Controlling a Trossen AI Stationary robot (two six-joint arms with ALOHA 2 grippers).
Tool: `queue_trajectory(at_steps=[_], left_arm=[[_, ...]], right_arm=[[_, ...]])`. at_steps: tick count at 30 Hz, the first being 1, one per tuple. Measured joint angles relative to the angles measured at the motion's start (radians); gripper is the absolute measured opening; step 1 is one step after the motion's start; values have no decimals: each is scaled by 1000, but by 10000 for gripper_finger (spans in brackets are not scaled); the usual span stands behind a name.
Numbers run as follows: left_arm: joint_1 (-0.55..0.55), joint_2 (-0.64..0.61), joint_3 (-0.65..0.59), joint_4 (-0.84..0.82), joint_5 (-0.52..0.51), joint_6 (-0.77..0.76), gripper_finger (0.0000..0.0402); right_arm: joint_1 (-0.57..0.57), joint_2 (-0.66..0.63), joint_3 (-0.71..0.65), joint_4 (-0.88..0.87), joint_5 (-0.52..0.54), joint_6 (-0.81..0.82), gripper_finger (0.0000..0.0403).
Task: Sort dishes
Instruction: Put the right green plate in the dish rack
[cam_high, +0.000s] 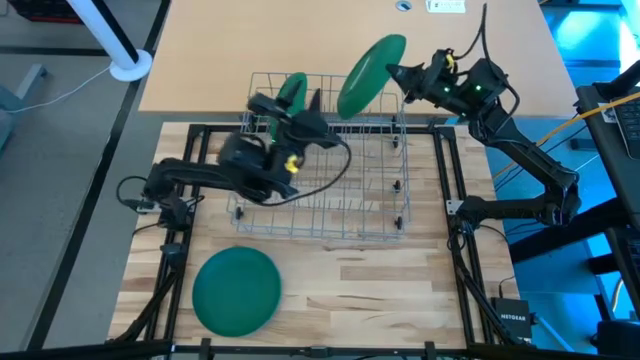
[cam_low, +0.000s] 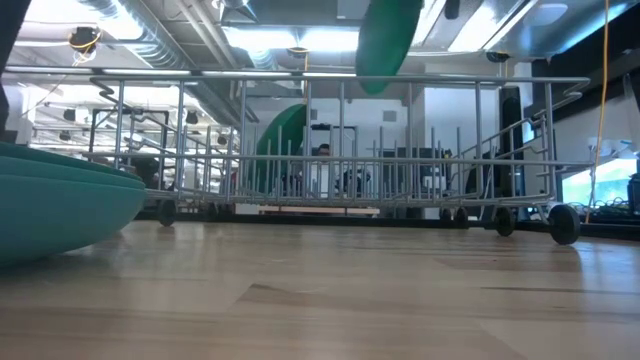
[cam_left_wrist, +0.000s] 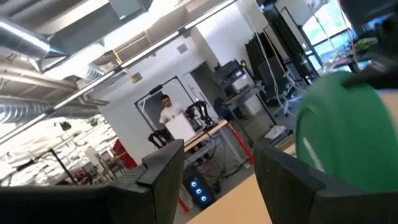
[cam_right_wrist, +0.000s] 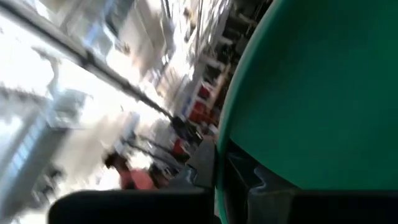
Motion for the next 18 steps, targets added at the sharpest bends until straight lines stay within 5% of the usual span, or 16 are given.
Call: queue_trajectory(at_steps=[11,18], left_arm=[[-5,-85,0,-10,-12,0,182],[-4,-87,0,-40,-14,0,182]], right_arm=[[0,21,0,-255,-22,-274,10],[0,102,0,-212,-41,-294,10]])
